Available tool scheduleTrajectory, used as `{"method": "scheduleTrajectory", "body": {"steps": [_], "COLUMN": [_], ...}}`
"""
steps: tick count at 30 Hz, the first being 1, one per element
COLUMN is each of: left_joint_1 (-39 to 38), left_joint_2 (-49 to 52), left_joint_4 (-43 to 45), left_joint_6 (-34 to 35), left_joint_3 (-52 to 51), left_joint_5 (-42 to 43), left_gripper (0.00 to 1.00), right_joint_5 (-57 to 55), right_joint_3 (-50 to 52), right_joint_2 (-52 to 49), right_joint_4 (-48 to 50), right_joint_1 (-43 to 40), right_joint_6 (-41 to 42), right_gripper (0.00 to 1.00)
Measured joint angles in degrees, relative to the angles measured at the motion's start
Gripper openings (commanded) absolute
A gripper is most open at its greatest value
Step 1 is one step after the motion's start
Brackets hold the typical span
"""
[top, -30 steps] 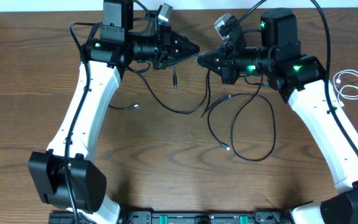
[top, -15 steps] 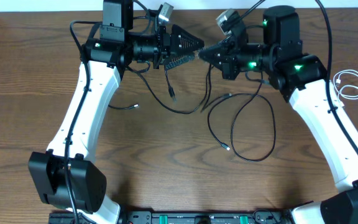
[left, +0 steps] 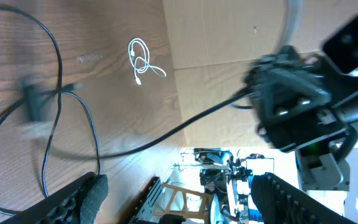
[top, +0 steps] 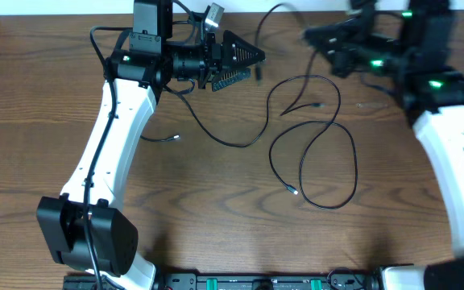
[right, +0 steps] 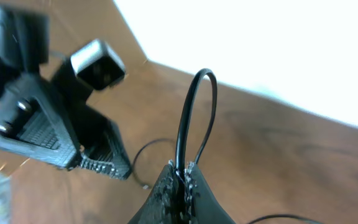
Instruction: Untangle cables
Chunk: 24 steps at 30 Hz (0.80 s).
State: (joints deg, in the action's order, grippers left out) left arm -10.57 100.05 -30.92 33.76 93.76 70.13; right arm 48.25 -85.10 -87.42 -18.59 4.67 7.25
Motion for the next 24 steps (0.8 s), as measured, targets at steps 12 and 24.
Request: {"method": "scheduleTrajectory", "body": {"steps": [12, 24], "left_joint_1": [0.0, 0.0], "left_joint_2": [0.0, 0.0], "left_joint_4": [0.0, 0.0], "left_joint_6": [-0.15, -0.15], "left_joint_3": [0.0, 0.0], "left_joint_5": [0.0, 0.0], "left_gripper": [0.79, 0.79], "right_joint_5": [-6.99, -31.28], "right_joint_3": [-0.02, -0.02], "right_joint_2": [6.38, -0.02], "right_joint_4": [-6.16, -12.09], "right_joint_1": [-17.14, -25.22], "right_joint_6": [-1.18, -3.58], "right_gripper": [0.01, 0.01]}}
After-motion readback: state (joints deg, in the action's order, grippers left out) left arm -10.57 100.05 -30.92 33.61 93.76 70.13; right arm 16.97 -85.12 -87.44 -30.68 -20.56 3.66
